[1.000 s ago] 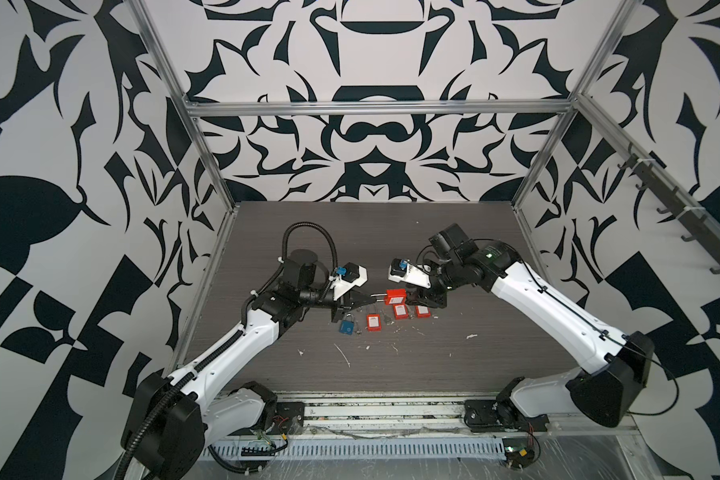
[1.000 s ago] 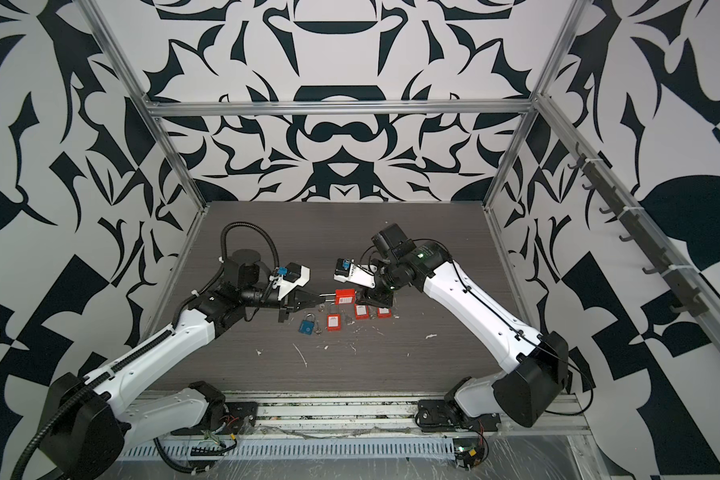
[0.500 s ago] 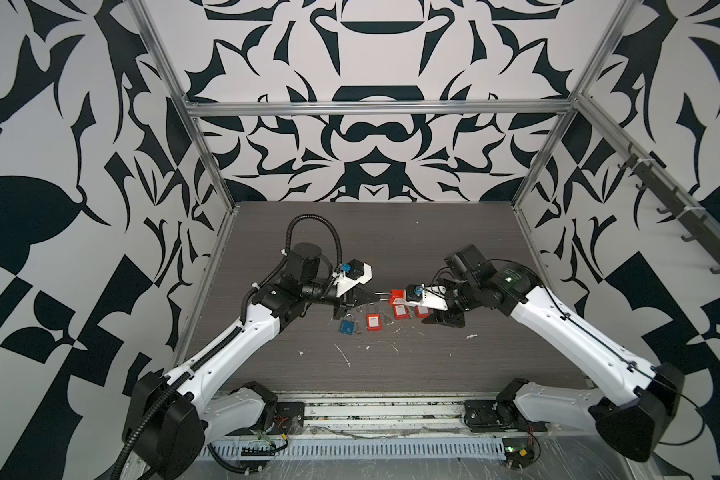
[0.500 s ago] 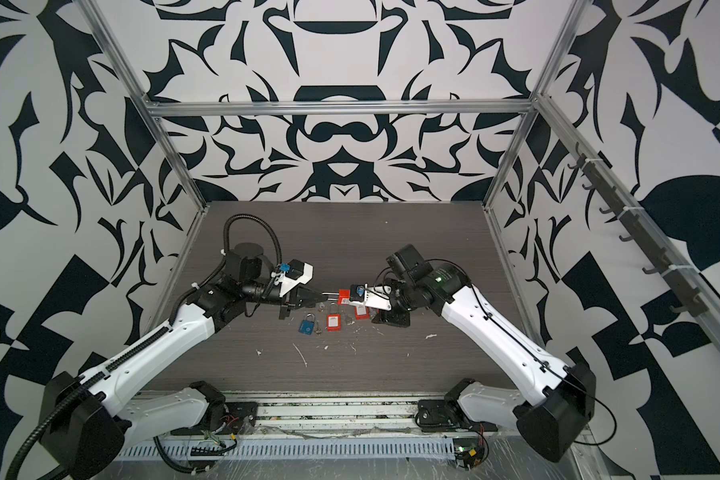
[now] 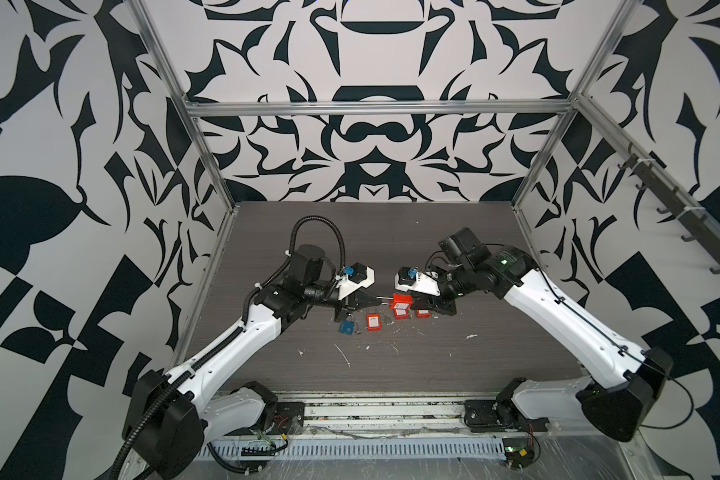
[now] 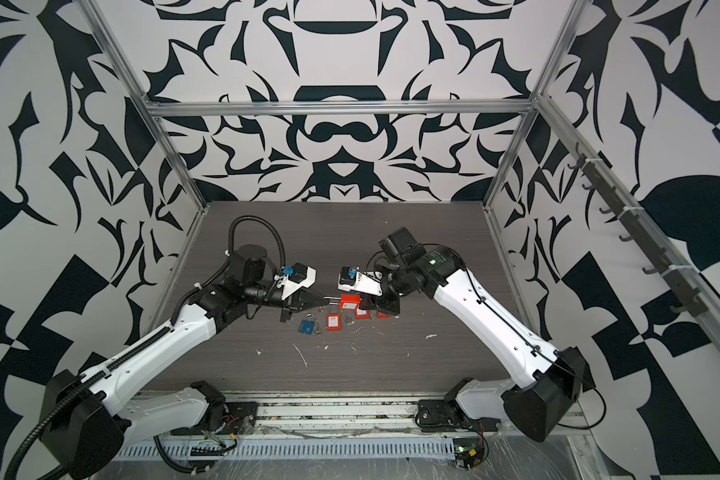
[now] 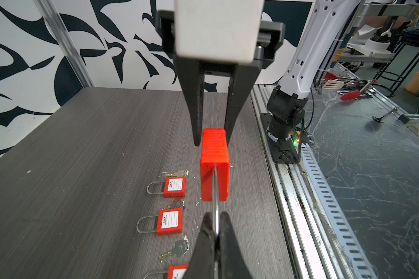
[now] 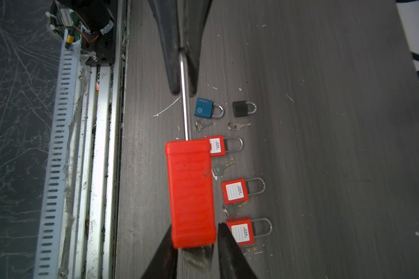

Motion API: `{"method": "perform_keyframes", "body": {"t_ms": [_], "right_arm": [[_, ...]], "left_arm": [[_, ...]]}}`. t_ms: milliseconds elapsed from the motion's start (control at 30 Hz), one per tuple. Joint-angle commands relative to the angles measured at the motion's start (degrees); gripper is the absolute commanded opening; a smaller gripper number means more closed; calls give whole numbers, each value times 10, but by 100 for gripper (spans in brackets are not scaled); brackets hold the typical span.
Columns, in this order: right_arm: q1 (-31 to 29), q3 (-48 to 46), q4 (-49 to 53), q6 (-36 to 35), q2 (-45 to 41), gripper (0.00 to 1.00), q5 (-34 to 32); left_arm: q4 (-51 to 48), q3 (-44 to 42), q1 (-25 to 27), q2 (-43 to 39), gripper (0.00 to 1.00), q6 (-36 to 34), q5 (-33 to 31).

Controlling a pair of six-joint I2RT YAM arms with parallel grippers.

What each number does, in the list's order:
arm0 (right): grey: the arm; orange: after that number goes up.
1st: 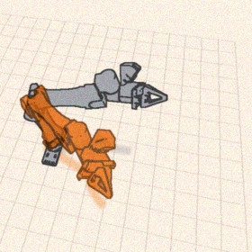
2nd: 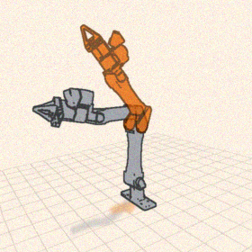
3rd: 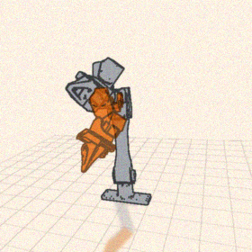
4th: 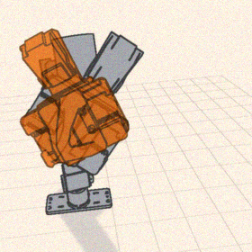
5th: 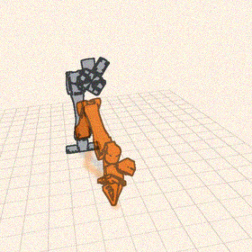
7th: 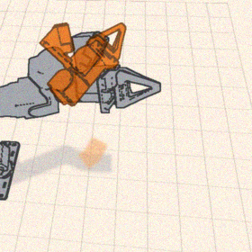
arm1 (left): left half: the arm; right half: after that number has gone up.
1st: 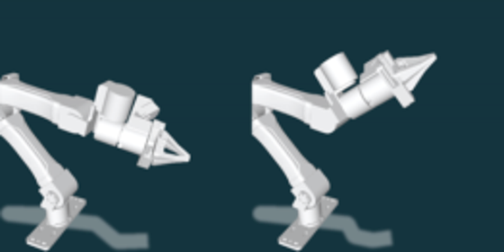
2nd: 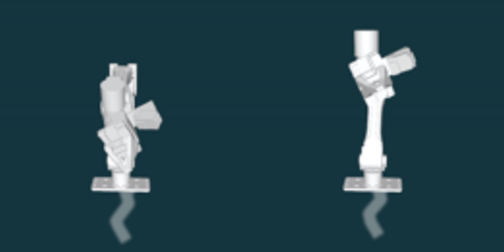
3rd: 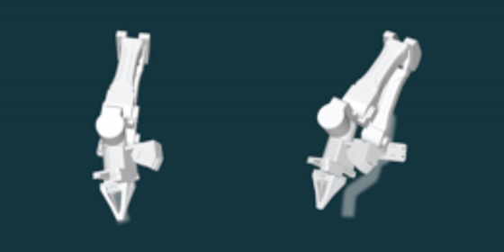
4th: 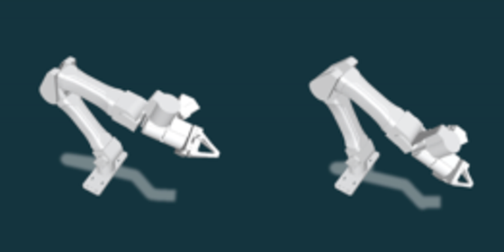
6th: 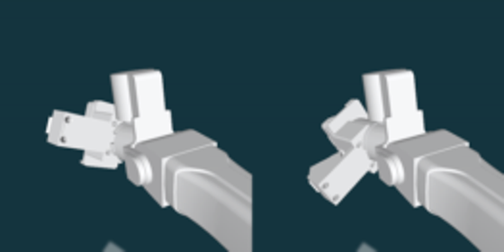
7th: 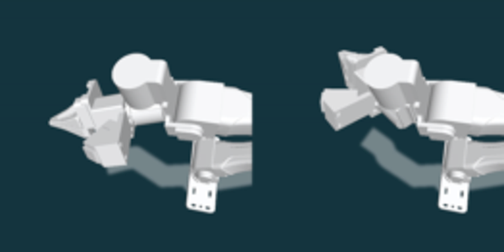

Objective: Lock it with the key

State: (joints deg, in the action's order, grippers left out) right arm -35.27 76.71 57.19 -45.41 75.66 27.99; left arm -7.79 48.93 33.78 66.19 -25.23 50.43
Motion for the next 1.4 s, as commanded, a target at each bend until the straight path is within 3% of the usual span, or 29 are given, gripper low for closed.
{"method": "perform_keyframes", "body": {"t_ms": [0,233,400,467,533,933,1100,1200,1367], "right_arm": [[-3,-1,12,3,-5,24,8],[-2,-23,-13,-7,-27,8,-7],[-10,-60,-53,-19,-53,12,-65],[-10,-76,-74,-16,-69,23,-77],[-10,-84,-75,-22,-80,27,-73],[-10,-70,-83,-12,-84,23,-9],[-10,-69,-55,-13,-82,28,7],[-10,-68,-49,-9,-84,24,21],[-10,-63,-39,-11,-77,9,33]], "left_arm": [[3,10,4,-1,0,-8,23],[18,3,4,3,0,8,24],[39,-4,3,5,0,28,35],[39,-4,4,6,0,29,42],[39,-4,3,6,0,29,46],[12,11,3,19,0,14,60],[-11,19,3,19,0,-2,46],[-23,24,3,21,0,-10,48],[-44,32,3,19,0,-28,41]]}}
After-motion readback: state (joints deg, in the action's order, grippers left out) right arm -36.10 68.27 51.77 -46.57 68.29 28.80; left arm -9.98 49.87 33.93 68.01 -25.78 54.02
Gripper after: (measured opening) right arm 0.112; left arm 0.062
